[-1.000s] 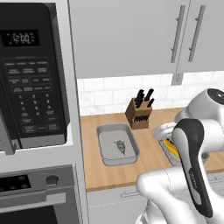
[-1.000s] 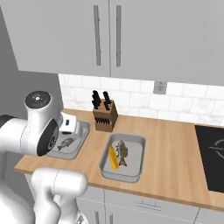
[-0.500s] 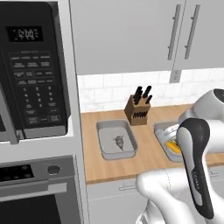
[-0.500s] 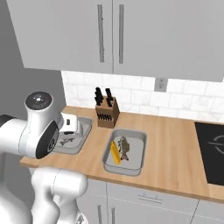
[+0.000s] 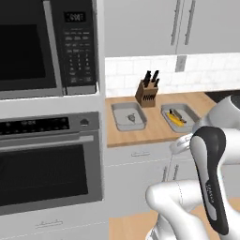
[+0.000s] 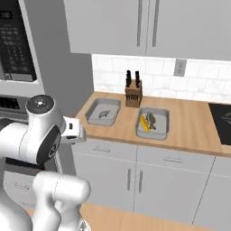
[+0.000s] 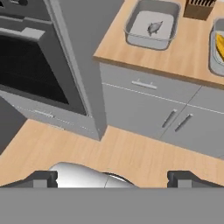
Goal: Place one corn and one fish in each tupperware on the nearby counter, to pack two identical lunches.
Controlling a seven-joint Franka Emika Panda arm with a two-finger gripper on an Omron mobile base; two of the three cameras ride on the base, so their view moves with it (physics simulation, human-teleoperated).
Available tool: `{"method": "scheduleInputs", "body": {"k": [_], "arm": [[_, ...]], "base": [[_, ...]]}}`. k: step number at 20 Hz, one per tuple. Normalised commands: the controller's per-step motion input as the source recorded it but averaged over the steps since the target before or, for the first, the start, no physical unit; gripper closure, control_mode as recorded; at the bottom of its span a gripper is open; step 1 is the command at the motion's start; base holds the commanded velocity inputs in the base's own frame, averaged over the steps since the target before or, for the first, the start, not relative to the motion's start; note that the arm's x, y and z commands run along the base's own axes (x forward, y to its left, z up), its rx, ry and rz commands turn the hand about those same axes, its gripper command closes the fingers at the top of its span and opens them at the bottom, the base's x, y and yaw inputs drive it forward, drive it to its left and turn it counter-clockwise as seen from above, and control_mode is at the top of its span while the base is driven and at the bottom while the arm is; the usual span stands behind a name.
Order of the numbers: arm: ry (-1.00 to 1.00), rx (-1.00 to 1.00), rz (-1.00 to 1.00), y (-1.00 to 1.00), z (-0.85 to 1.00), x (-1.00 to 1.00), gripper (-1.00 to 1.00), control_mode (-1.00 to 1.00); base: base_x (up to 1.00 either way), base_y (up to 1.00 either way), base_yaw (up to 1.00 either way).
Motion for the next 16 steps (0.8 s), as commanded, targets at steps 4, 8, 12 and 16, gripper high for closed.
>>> {"method": "scheduleInputs", "body": {"k": [4,8,12,16], "arm": [[0.00,0.00,0.00,0.00,0.00,0.00,-1.00,1.00],[0.00,0.00,0.00,0.00,0.00,0.00,-1.00,1.00],[0.00,0.00,0.00,0.00,0.00,0.00,-1.00,1.00],[0.00,0.00,0.00,0.00,0.00,0.00,-1.00,1.00]], "base": [[-1.00,0.58,-0.02],[-0.75,0.91,-0.06],[-0.05,1.00,-0.12],[0.07,1.00,-0.17]]}}
